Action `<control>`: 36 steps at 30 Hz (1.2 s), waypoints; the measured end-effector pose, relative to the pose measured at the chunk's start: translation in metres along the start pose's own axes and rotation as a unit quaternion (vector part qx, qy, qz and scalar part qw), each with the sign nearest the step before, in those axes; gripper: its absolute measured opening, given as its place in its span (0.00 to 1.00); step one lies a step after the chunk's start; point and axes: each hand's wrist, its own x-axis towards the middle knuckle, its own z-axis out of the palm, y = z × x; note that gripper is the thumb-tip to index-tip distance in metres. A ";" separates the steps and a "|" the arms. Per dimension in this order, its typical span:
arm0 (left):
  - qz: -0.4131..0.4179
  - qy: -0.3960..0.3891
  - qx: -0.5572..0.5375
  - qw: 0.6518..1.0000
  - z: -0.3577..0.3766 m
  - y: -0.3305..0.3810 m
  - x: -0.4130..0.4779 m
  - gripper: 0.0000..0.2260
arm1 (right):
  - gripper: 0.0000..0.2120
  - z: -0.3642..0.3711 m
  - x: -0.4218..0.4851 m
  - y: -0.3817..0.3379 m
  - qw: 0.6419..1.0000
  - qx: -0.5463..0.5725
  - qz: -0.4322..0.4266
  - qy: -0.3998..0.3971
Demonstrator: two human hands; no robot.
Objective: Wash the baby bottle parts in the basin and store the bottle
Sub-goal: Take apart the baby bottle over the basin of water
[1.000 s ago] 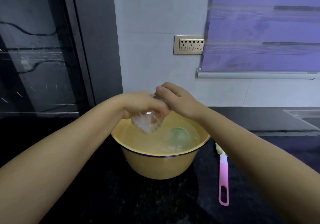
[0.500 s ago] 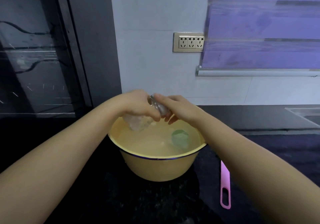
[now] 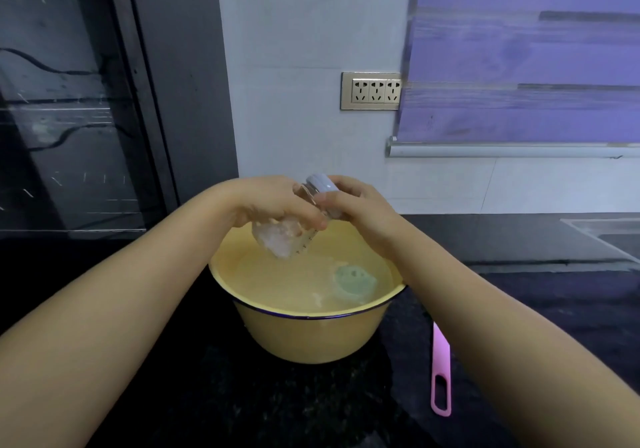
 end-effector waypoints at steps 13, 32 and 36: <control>-0.027 -0.133 -0.127 0.983 -0.008 -0.003 0.003 0.17 | 0.31 0.002 0.001 0.001 0.984 0.152 -0.019 -0.087; -0.050 0.016 0.574 0.817 -0.033 0.040 -0.012 0.13 | 0.23 0.006 -0.007 0.003 0.987 -0.123 0.085 -0.058; 0.015 0.039 0.760 0.648 -0.018 0.041 -0.005 0.12 | 0.14 0.009 -0.005 0.006 0.981 -0.160 0.090 -0.061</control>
